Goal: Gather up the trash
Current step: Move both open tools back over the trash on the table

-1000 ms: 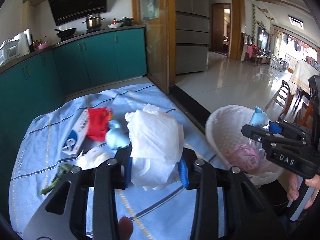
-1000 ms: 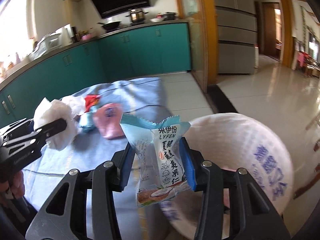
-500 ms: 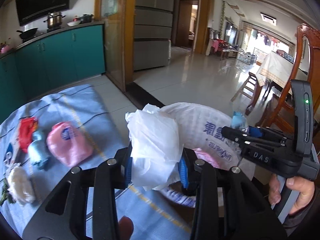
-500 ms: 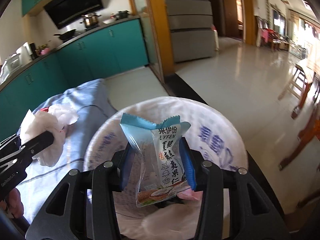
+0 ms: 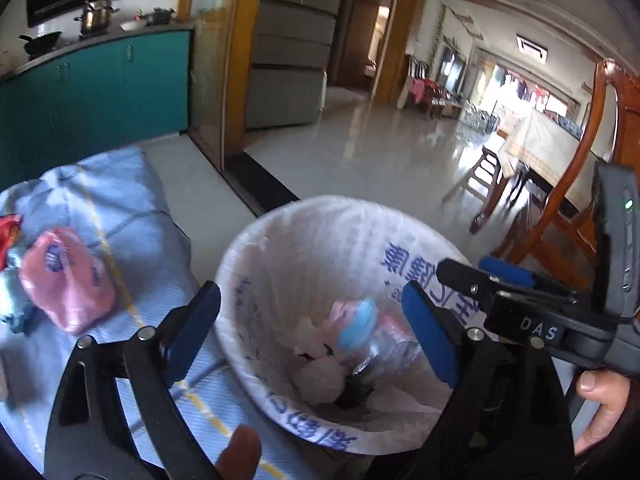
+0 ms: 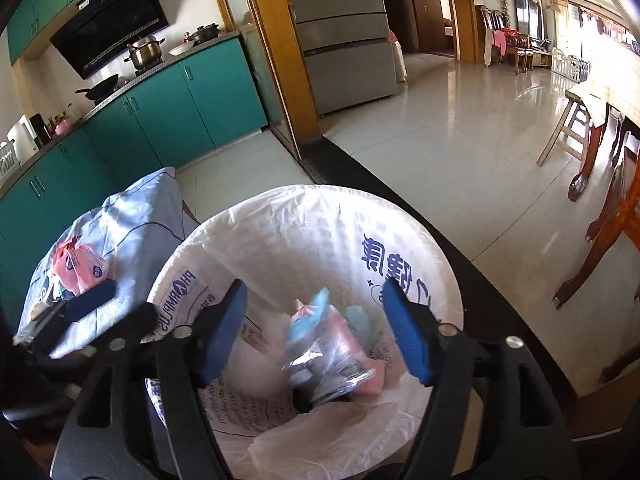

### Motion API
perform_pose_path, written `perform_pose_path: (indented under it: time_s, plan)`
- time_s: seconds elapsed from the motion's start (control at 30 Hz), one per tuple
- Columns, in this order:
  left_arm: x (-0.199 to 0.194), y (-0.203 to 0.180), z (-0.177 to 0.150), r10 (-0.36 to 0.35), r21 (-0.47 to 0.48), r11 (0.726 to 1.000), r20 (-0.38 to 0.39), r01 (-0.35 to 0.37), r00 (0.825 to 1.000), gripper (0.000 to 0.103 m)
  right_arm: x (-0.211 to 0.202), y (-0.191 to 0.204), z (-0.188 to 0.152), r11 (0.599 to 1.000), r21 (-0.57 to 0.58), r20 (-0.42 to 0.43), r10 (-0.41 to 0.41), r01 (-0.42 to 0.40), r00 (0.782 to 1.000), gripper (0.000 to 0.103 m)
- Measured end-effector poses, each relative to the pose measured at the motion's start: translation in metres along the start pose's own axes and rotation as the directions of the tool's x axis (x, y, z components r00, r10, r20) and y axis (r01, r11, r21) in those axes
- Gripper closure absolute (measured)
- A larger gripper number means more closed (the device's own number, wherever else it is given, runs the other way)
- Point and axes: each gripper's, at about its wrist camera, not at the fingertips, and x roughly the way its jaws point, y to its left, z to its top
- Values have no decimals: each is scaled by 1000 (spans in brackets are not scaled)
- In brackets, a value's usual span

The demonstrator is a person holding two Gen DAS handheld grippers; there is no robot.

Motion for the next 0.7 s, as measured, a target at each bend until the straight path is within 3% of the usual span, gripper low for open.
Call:
perform_pose_path:
  time_s: [0.13,0.23,0.33,0.4,0.47,0.53,0.7]
  plan:
    - [-36,29,-1,54,-58,997,85,-50,995,8,2,7,2,1000,17,6,21,-21,1000,24]
    - [-58,49,-2,99,-132,988,119,-83,988,4,-9,16,5,997,37,78,61,-64,995,24]
    - [-78,70,3,40,-204,979,147,-10,988,4,-35,27,8,993,19,223,110,-117,969,24]
    - [-86,78,4,14,-225,974,155,22,988,4,-43,42,8,995,-22,278,102,-100,955,22]
    - [-93,86,5,18,-235,972,174,24,985,4,-38,53,7,996,-43,267,90,-82,959,14]
    - [-100,93,3,49,-242,970,176,-5,983,4,-25,63,5,995,-60,221,87,-76,971,13]
    - [-103,116,-1,200,-250,953,105,-169,974,4,-17,85,2,990,-111,189,110,-90,976,13]
